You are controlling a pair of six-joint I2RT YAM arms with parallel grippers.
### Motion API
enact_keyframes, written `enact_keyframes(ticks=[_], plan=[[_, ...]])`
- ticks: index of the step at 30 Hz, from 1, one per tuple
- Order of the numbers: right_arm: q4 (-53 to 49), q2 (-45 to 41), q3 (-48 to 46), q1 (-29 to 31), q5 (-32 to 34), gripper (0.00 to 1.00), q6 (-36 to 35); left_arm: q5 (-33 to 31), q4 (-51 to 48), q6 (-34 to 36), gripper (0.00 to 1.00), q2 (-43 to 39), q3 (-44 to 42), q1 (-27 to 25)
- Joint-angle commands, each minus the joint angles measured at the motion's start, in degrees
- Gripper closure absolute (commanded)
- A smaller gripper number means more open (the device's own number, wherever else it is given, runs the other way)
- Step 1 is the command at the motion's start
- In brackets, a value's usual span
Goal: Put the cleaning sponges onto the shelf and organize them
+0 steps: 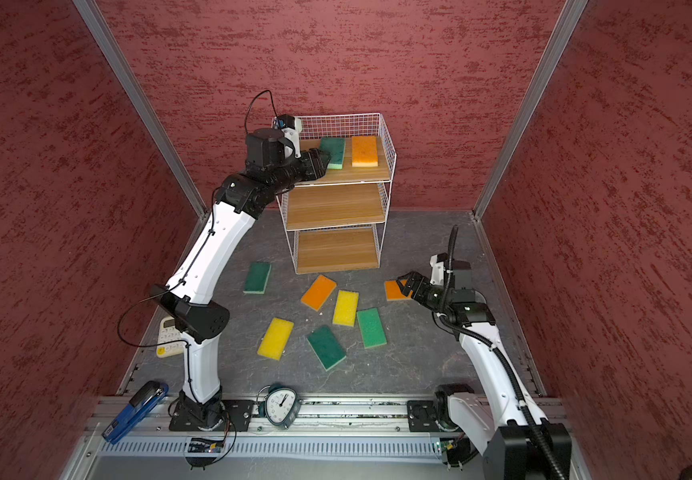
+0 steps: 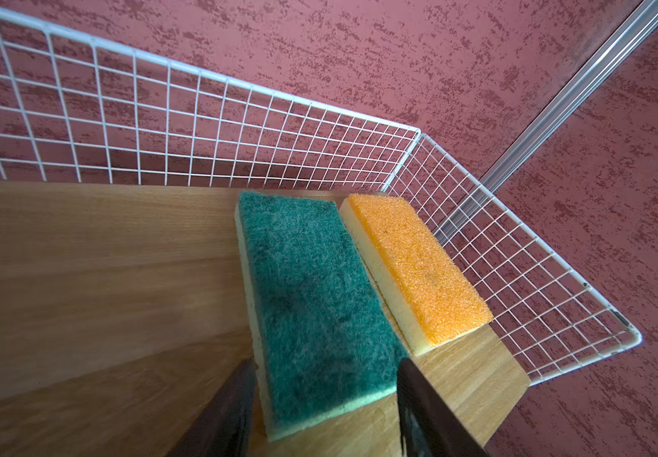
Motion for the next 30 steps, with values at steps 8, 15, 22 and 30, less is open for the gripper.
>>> enact_keyframes(ticks=[8, 15, 22, 30], plan=[[1.2, -1.3, -0.6, -0.1, -0.3, 0.09, -0.7, 0.3, -7.7, -1.4, 0.43, 2.0, -1.2, -1.2], [0.8, -1.8, -0.3, -0.1, -0.2, 0.09, -0.9, 0.7, -7.6, -1.8, 0.43, 1.9, -1.6, -1.5], [0.0, -2.4, 0.0, -0.1, 0.3, 0.09, -1.1, 1.1, -5.8, -2.3, 0.43, -0.1, -4.8, -1.8], [-0.1, -2.8, 0.1, -0.1, 0.1, 0.09, -0.9, 1.3, -4.9, -2.5, 0.43, -1.5, -7.2, -1.9]])
